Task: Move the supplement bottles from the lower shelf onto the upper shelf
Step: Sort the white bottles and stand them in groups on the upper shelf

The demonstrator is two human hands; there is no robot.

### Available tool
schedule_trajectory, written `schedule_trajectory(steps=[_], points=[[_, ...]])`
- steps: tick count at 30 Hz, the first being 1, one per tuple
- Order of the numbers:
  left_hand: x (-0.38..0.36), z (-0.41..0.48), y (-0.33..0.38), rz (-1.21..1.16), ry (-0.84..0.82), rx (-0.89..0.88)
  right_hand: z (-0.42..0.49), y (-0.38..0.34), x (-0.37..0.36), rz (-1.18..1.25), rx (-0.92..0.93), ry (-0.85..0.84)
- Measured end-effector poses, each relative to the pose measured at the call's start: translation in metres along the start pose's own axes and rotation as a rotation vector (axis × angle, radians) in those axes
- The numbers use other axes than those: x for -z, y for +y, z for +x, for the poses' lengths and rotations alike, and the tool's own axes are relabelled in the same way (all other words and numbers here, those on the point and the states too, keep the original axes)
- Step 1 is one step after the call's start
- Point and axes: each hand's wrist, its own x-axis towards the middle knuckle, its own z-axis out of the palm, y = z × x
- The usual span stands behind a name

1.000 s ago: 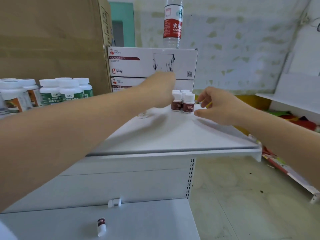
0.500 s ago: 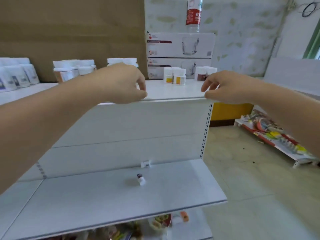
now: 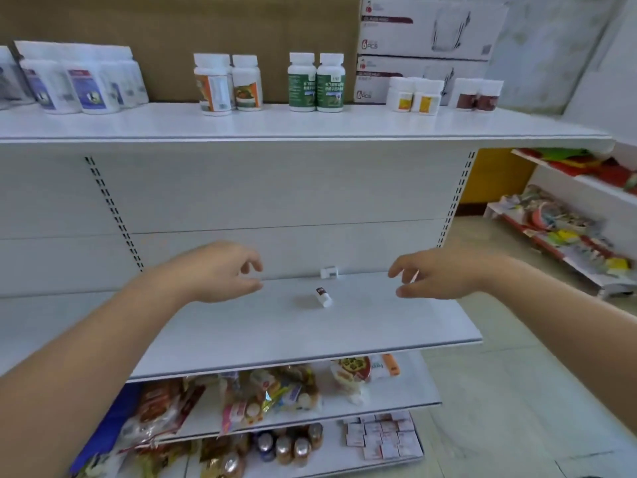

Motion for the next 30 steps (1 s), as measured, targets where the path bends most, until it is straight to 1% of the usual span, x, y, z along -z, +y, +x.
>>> schedule_trajectory(steps=[3, 7, 10, 12, 15, 17, 19, 20, 22, 24, 25, 26, 27, 28, 29, 30], points=[[-0.042, 0.028, -0.019, -0.076, -0.009, 0.023, 0.046, 0.008, -0.024, 0.057, 0.020, -0.043], [-0.103, 0.081, -0.030, -0.114, -0.094, 0.014, 0.127, 0.024, -0.066, 0.119, 0.024, -0.102], [-0.147, 0.136, -0.035, -0.106, -0.093, -0.022, 0.198, 0.039, -0.100, 0.159, 0.005, -0.087], [-0.172, 0.174, -0.031, -0.118, -0.045, -0.075, 0.248, 0.048, -0.122, 0.164, 0.015, -0.005], [-0.208, 0.222, -0.013, -0.107, 0.016, -0.203, 0.314, 0.053, -0.148, 0.175, 0.044, 0.182], [-0.232, 0.250, -0.004, -0.044, 0.056, -0.288, 0.353, 0.051, -0.161, 0.204, 0.069, 0.278], [-0.255, 0.272, 0.001, 0.070, 0.061, -0.337, 0.385, 0.048, -0.170, 0.171, 0.106, 0.349], [-0.264, 0.279, 0.001, 0.115, 0.064, -0.349, 0.398, 0.047, -0.175, 0.128, 0.124, 0.380], [-0.276, 0.289, -0.004, 0.132, 0.138, -0.351, 0.417, 0.047, -0.185, 0.047, 0.148, 0.432], [-0.281, 0.292, -0.012, 0.033, 0.226, -0.287, 0.425, 0.046, -0.189, 0.020, 0.142, 0.447], [-0.280, 0.291, -0.016, -0.084, 0.242, -0.229, 0.424, 0.044, -0.188, 0.060, 0.126, 0.434], [-0.276, 0.287, -0.019, -0.252, 0.234, -0.160, 0.417, 0.040, -0.184, 0.174, 0.099, 0.410], [-0.270, 0.283, -0.021, -0.453, 0.213, -0.100, 0.407, 0.036, -0.178, 0.399, 0.066, 0.375], [-0.260, 0.275, -0.022, -0.647, 0.190, -0.056, 0.392, 0.031, -0.169, 0.737, 0.024, 0.310], [-0.248, 0.266, -0.022, -0.821, 0.172, -0.020, 0.376, 0.027, -0.161, 1.124, -0.003, 0.229], [-0.233, 0.255, -0.021, -0.990, 0.150, 0.018, 0.357, 0.023, -0.151, 1.490, -0.001, 0.143]])
